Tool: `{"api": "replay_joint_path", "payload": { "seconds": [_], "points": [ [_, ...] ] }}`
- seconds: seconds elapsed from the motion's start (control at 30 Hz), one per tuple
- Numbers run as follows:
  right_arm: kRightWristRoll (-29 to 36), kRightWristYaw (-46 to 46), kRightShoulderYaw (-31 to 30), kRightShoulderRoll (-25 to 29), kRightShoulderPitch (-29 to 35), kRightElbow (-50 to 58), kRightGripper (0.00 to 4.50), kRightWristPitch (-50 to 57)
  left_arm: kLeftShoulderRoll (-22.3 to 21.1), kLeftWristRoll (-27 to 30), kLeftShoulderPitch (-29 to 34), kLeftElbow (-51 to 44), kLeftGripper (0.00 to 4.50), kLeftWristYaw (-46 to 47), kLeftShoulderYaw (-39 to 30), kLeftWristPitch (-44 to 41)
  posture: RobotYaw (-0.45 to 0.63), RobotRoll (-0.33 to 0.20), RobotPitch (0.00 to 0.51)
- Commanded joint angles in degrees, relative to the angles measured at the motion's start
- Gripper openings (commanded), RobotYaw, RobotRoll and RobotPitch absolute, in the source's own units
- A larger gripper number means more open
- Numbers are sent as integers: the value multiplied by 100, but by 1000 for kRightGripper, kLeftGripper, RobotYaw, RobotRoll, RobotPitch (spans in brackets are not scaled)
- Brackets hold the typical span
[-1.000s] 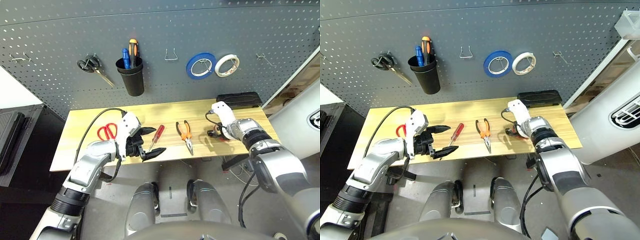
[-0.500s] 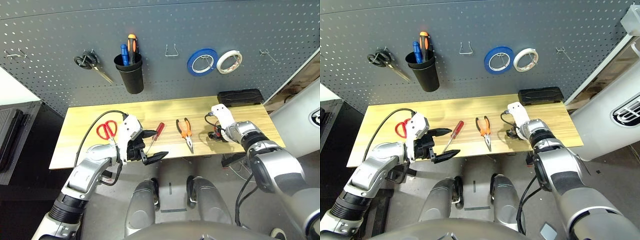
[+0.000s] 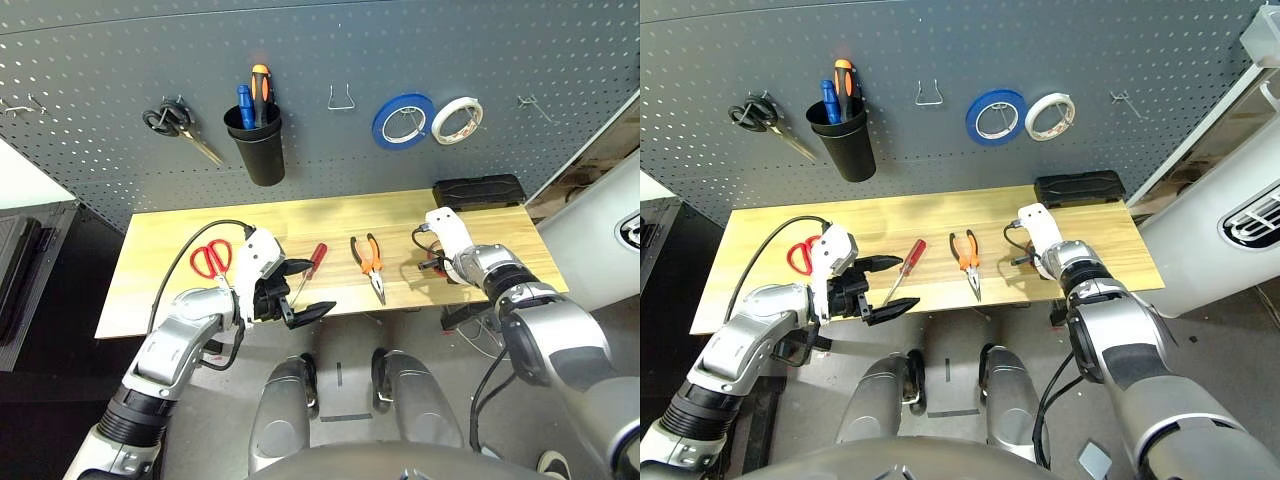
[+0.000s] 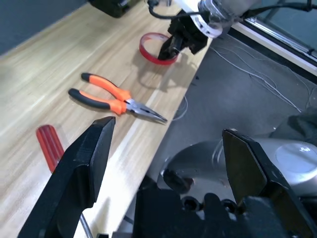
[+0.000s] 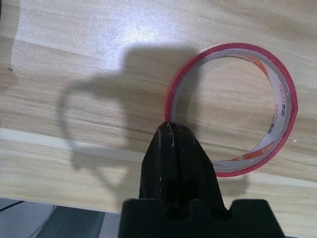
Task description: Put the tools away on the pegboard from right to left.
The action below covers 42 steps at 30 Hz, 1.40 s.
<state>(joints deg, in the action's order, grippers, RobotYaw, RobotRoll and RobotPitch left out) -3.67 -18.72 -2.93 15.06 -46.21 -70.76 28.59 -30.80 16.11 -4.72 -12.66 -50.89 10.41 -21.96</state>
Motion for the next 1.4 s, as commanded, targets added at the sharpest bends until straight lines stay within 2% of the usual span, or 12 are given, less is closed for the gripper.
{"api": "replay_joint_path", "payload": {
  "seconds": [0.03, 0.23, 0.43, 0.53, 0.6, 0.8, 0.87, 1.17, 1.4],
  "points": [
    [-105, -83, -52, 180, 66, 246, 32, -9, 63, -57, -91, 188, 4500, -16, 94, 101, -49, 0, 125],
    [-90, -427, -180, 499, 317, 1314, 32, 454, 176, -122, -277, 453, 4500, -31, 141, 281, -63, 0, 101],
    [-97, -869, -420, 726, 914, 2995, 32, 1220, 231, -153, -411, 726, 4500, -67, 175, 457, -83, 0, 88],
    [-56, -890, -401, 659, 914, 3146, 945, 1464, 228, -131, -426, 748, 4500, -69, 146, 483, -80, 0, 84],
    [-72, -897, -412, 618, 830, 3107, 1705, 1507, 205, -124, -390, 721, 4500, -79, 126, 498, -79, 0, 83],
    [-43, -860, -328, 467, 486, 2758, 3903, 1434, 161, -127, -305, 702, 4500, -88, 117, 556, -75, 0, 84],
    [-67, -817, -316, 442, 345, 2542, 4485, 1344, 164, -127, -293, 702, 4500, -84, 129, 566, -73, 0, 86],
    [-12, -605, -132, 337, -99, 1265, 4485, 929, 222, -140, -262, 773, 4500, -64, 171, 635, -70, 0, 88],
    [-18, -427, 10, 198, -219, 532, 4485, 549, 168, -84, -16, 554, 4500, -121, 198, 590, -59, 0, 131]
  ]
}}
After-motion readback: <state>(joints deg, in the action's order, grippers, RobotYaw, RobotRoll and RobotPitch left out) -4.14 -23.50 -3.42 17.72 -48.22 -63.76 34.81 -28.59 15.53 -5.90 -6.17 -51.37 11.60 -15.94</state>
